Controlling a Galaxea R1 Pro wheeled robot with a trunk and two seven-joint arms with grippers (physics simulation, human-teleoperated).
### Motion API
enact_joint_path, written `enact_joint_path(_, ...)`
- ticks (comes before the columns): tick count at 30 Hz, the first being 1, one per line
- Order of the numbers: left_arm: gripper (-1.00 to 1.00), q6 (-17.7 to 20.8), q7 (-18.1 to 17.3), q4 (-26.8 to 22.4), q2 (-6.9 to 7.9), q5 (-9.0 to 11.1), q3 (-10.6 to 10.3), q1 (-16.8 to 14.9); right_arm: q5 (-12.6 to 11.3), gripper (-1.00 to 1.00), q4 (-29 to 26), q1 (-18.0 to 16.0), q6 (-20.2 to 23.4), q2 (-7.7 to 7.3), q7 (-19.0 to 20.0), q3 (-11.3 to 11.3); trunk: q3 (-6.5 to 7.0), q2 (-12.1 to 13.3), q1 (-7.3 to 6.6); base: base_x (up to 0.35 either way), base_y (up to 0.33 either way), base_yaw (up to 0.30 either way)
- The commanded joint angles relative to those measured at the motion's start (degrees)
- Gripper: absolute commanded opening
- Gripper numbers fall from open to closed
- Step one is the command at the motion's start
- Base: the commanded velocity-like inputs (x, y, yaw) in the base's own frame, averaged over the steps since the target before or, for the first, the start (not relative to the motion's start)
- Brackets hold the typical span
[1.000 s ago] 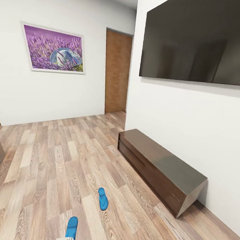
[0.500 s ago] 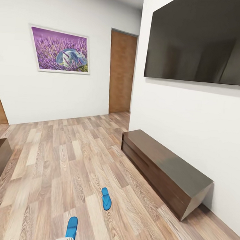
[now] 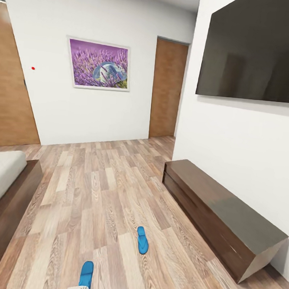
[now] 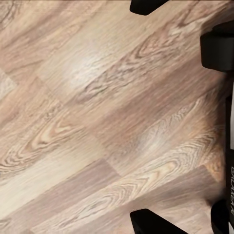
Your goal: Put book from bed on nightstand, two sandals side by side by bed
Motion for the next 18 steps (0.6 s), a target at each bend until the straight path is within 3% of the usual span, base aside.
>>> enact_joint_path(1, -1.0, -0.25, -0.14, 0.07, 0.0, -0.59, 0.52, -0.07, -0.51, 1.0, -0.05, 0.0, 0.54, 0.01, 0.19, -0.23, -0.06, -0.03, -0.01, 0.0, 0.0, 0.293)
enact_joint_path(18, -1.0, -0.32, -0.05, 0.07, 0.02, -0.51, 0.53, -0.1, -0.51, 1.0, 0.04, 0.0, 0.54, 0.01, 0.1, -0.27, -0.06, -0.03, -0.01, 0.0, 0.0, 0.282)
